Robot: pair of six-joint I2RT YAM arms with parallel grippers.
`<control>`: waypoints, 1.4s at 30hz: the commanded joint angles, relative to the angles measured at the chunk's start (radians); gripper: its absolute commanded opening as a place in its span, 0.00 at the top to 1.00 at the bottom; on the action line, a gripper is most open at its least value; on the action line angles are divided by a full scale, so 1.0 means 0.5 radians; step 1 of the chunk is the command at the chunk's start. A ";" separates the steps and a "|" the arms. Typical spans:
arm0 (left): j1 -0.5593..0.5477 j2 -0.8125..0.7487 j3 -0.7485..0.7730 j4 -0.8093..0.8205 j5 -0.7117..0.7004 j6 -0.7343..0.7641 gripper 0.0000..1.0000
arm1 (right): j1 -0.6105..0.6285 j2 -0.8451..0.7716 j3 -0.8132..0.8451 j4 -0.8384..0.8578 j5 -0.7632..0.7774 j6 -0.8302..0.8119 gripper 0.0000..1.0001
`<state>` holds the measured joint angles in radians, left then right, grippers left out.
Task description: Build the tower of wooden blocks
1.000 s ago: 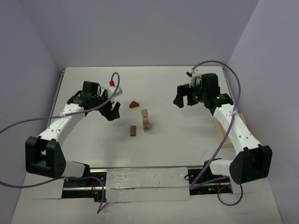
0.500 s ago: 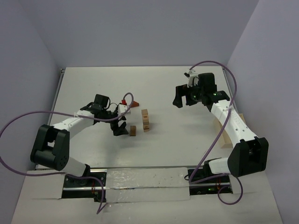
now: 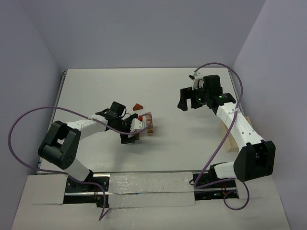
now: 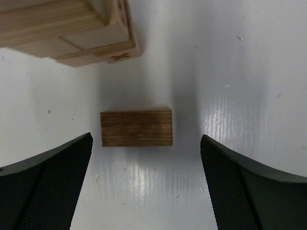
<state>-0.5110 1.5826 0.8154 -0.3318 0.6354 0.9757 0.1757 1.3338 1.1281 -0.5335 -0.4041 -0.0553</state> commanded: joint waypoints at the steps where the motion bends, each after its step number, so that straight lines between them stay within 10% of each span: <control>1: -0.075 0.037 0.027 0.065 -0.089 0.124 0.01 | -0.011 0.011 0.070 0.002 0.022 -0.034 0.00; 16: -0.122 0.133 0.103 0.007 -0.156 0.077 0.14 | -0.012 0.016 0.085 -0.008 0.019 -0.034 0.00; 27: -0.097 -0.201 0.034 -0.187 -0.138 -0.097 0.58 | -0.011 -0.002 0.088 -0.007 -0.006 -0.033 0.00; 34: -0.067 -0.524 0.495 -0.713 -0.309 -0.440 0.82 | -0.014 -0.010 0.113 -0.017 -0.043 -0.031 0.00; 42: -0.087 -0.278 1.200 -1.190 -0.280 -0.611 0.83 | -0.011 0.029 0.180 -0.123 -0.011 -0.114 0.00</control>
<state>-0.5483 1.3850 1.3115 -0.7909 0.4823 0.7346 0.1757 1.3371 1.1633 -0.5651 -0.4151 -0.0781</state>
